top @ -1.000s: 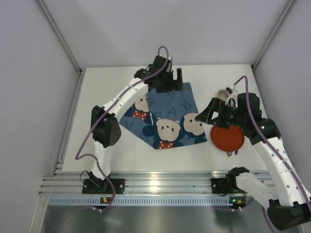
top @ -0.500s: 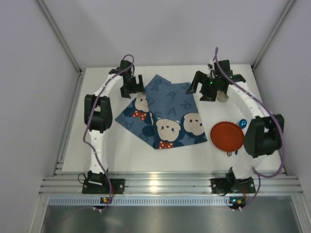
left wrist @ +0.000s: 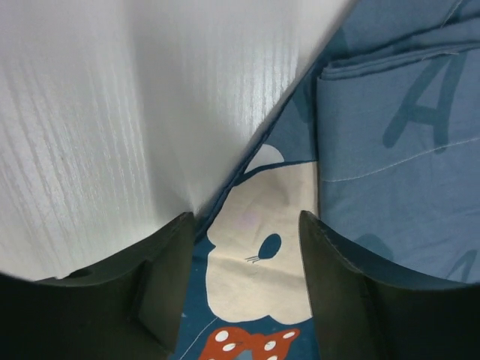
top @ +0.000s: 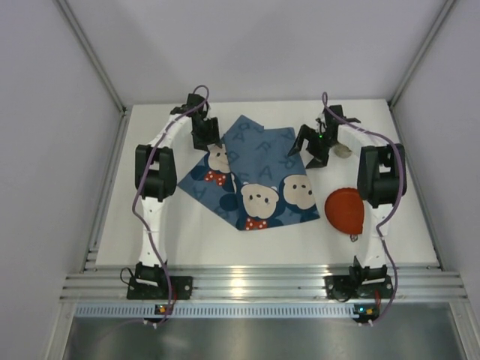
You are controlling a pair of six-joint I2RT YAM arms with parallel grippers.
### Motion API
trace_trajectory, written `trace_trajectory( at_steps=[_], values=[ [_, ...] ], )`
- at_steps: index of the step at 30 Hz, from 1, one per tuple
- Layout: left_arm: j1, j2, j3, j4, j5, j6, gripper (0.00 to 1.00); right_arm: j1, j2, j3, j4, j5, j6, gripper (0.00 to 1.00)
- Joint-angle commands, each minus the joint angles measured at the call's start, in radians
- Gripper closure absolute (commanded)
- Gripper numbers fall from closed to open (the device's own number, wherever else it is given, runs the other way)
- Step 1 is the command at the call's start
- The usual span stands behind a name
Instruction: Set the dinner table for one person
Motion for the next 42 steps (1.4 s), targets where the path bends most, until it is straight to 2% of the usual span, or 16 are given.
trace_trajectory(
  at_steps=[1,3,6,8,9,10,12,13,14,15,16,17,24,29,34,42],
  values=[
    [0.004,0.019,-0.032,0.012,0.071,-0.006,0.39,0.002,0.042,0.052,0.034,-0.060,-0.002,0.05],
    [0.004,0.004,-0.073,0.023,0.091,-0.010,0.48,0.008,0.063,0.050,0.040,-0.071,0.002,0.07],
    [0.004,-0.019,-0.133,0.040,0.120,-0.002,0.56,0.019,0.079,0.038,0.054,-0.082,0.004,0.11],
    [0.004,-0.022,-0.152,0.035,0.137,0.004,0.60,0.031,0.083,0.027,0.071,-0.094,0.007,0.16],
    [0.004,-0.027,-0.171,0.034,0.143,0.004,0.65,0.036,0.085,0.017,0.077,-0.097,0.012,0.20],
    [0.004,-0.028,-0.182,0.035,0.155,0.003,0.68,0.040,0.087,0.010,0.083,-0.100,0.012,0.30],
    [0.004,-0.035,-0.210,0.040,0.163,-0.003,0.76,0.056,0.096,0.003,0.092,-0.109,0.013,0.42],
    [0.004,-0.038,-0.218,0.043,0.166,-0.008,0.86,0.057,0.099,0.003,0.092,-0.114,0.015,0.57],
    [0.004,-0.039,-0.224,0.044,0.165,-0.011,0.91,0.060,0.105,0.004,0.092,-0.122,0.015,0.65],
    [0.004,-0.042,-0.231,0.044,0.160,-0.014,0.95,0.062,0.108,0.006,0.091,-0.125,0.015,0.73],
    [0.004,-0.042,-0.231,0.044,0.157,-0.019,0.99,0.059,0.107,0.009,0.089,-0.123,0.010,0.91],
    [0.006,-0.044,-0.230,0.043,0.149,-0.022,1.00,0.057,0.105,0.013,0.089,-0.114,0.007,0.98],
    [0.052,-0.094,-0.296,0.073,0.133,-0.112,1.00,-0.001,0.059,0.062,0.061,-0.065,0.036,1.00],
    [0.153,-0.200,-0.427,0.112,0.074,-0.142,1.00,-0.090,-0.002,0.066,-0.006,0.071,0.036,1.00],
    [0.248,-0.284,-0.509,0.106,0.039,-0.108,1.00,-0.161,-0.025,0.089,-0.058,0.128,0.025,1.00],
    [0.254,-0.364,-0.563,0.106,-0.024,-0.118,1.00,-0.164,-0.021,0.084,-0.071,0.136,0.025,1.00]
  ],
)
